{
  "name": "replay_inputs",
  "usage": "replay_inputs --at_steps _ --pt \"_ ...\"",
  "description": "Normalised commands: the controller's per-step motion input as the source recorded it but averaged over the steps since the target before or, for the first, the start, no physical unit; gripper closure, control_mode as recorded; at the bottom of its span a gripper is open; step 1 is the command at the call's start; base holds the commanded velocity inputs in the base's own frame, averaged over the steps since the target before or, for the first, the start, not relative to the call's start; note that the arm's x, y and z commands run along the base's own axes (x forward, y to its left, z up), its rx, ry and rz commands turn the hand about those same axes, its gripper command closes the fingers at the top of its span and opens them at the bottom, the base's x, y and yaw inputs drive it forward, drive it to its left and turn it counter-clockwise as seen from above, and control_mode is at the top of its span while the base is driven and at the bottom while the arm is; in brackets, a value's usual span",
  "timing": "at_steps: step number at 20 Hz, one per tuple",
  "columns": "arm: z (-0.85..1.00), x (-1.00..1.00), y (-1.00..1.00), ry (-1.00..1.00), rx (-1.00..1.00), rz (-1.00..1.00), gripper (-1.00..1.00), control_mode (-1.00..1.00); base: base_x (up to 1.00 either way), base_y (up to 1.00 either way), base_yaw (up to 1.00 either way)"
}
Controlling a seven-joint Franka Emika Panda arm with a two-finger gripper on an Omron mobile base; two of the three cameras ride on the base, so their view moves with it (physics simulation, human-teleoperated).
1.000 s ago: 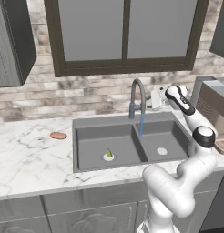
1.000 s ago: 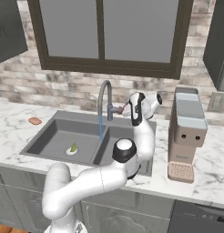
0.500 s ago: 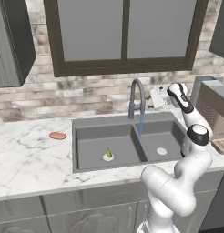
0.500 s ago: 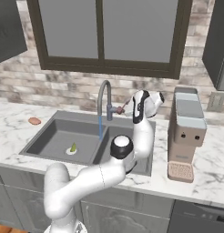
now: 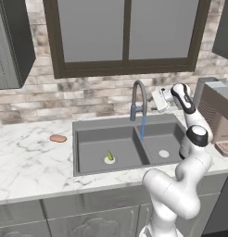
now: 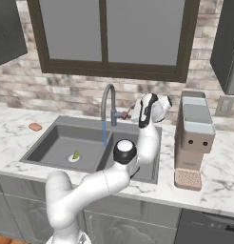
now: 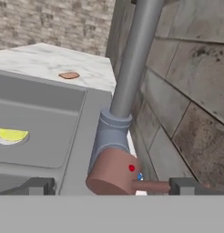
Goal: Turn on the sink faucet. Then move the lemon wedge from the counter to the sink. Turn off the sink. Move the vegetable from the sink to the pot next to the stove. Finally move the pot to the rear left burner.
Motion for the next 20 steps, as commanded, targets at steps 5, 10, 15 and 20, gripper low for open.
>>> replay_inputs --at_steps 5,10,15,20 --pt "0.0 0.0 0.47 0.0 0.0 0.09 -1.0 -1.0 0.0 0.0 0.0" --pt "0.01 0.0 0.51 0.0 0.0 0.09 -1.0 -1.0 0.0 0.0 0.0" --pt "0.01 0.0 0.55 0.0 0.0 0.08 -1.0 -1.0 0.0 0.0 0.0" --pt "0.0 0.0 0.42 -0.01 0.0 0.08 -1.0 -1.0 0.0 0.0 0.0"
